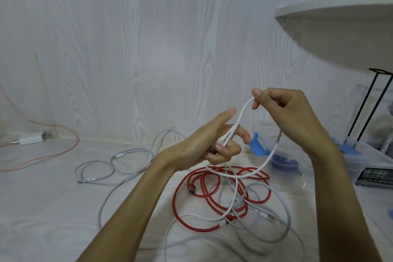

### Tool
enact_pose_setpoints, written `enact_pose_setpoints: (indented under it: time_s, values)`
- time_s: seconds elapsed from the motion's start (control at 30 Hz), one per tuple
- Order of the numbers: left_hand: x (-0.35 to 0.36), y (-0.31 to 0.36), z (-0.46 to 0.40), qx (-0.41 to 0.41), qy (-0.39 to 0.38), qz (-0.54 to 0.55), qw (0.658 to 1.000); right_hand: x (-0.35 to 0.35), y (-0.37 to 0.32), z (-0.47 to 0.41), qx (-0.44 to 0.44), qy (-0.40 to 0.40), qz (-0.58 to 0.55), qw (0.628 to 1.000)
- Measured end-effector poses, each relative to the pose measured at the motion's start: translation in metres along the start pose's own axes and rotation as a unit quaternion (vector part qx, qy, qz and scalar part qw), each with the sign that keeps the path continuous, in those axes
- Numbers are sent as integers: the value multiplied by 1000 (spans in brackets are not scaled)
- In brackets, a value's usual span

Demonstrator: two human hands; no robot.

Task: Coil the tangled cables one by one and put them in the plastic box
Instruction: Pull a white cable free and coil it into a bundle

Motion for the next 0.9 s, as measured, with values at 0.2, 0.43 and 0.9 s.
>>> enact_pose_setpoints:
  time_s: [0.2, 0.43, 0.9]
  values:
    - [3, 16, 14, 82, -82, -35, 993, 36, 4, 4, 104, -74, -175, 976]
    - [-20, 22, 19, 232, 25, 313, 921, 110, -19, 14, 92, -160, -94, 978]
    - [-62, -24, 21, 51, 246, -235, 939, 40, -12, 11, 117, -461, -134, 869]
Point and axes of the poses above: each hand's wrist, its own z-axis away from the middle knuckle, its own x-axis out of the palm, y = z × x, the point moved 1 cm from there along -z, towards the middle knuckle, and after that the axes turned 3 degrees about -x, right-handed, at the moved point
